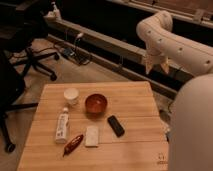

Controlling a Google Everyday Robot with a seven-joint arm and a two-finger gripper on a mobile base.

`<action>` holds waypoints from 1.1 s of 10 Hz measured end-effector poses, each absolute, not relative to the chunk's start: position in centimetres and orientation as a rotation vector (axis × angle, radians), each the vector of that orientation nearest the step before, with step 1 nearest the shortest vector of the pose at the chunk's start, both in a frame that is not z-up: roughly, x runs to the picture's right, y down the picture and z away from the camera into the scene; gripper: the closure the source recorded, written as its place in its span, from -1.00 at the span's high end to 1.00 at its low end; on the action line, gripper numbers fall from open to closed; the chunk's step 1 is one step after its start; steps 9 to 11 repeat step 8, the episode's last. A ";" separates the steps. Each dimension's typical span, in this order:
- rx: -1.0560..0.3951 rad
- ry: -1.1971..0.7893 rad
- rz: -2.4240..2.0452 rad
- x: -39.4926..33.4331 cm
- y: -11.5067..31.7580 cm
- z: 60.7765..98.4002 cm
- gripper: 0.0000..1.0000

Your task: Move the arm in a circular motion

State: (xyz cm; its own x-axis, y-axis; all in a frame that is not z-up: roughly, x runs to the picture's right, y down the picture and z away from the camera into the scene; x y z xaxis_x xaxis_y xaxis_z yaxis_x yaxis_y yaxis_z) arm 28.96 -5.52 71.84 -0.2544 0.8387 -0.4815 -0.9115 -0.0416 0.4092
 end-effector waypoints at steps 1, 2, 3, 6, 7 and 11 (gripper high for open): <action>-0.153 0.771 1.669 27.3 -1.3 70.4 0.30; -0.189 0.745 1.635 24.0 1.9 69.4 0.30; -0.237 0.703 1.570 19.7 5.2 68.2 0.30; -0.363 0.559 1.308 7.5 14.8 64.2 0.30; -0.381 0.535 1.256 5.7 16.6 63.4 0.30; -0.391 0.521 1.222 4.7 17.8 62.8 0.30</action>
